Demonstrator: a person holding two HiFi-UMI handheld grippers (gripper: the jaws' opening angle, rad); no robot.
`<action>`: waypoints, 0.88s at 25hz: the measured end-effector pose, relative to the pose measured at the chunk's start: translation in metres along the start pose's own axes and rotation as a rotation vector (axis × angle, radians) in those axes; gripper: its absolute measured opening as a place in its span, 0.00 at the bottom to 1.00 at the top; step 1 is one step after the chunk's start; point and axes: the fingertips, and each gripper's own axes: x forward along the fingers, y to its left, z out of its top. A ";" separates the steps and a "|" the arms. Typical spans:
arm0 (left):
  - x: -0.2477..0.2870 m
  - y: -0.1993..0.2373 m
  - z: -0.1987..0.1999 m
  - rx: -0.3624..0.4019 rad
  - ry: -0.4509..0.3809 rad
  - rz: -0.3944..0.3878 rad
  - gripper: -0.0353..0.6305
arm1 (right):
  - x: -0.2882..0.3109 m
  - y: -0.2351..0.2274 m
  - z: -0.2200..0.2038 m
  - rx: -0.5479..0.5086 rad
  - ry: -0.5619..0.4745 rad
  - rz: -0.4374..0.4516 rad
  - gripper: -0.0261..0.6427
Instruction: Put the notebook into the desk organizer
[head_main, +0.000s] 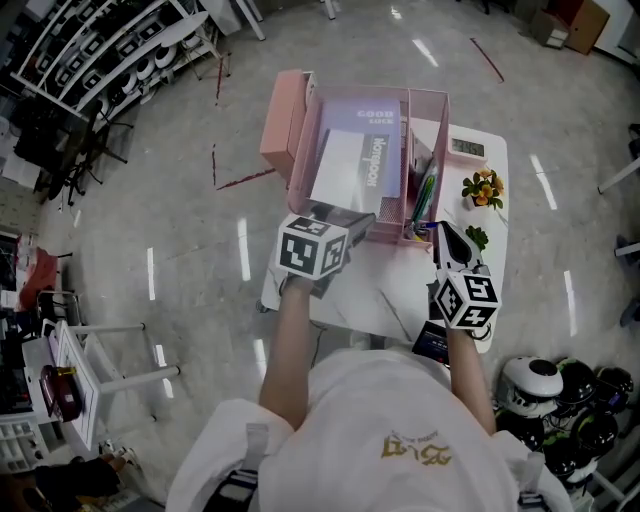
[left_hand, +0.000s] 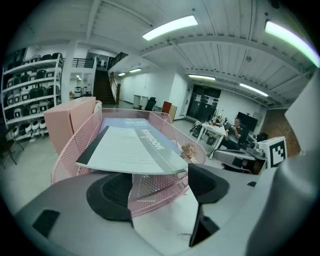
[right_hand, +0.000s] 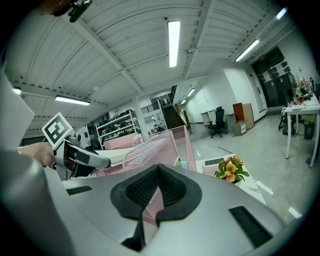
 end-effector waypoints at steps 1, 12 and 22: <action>0.002 0.002 0.000 0.020 0.006 0.030 0.59 | 0.000 -0.002 0.000 0.002 0.000 -0.002 0.06; 0.007 0.017 -0.007 0.103 0.086 0.192 0.49 | -0.002 -0.006 0.001 0.010 0.003 -0.005 0.06; -0.008 0.017 -0.018 0.045 0.075 0.095 0.28 | -0.005 0.009 -0.001 -0.008 0.008 0.015 0.06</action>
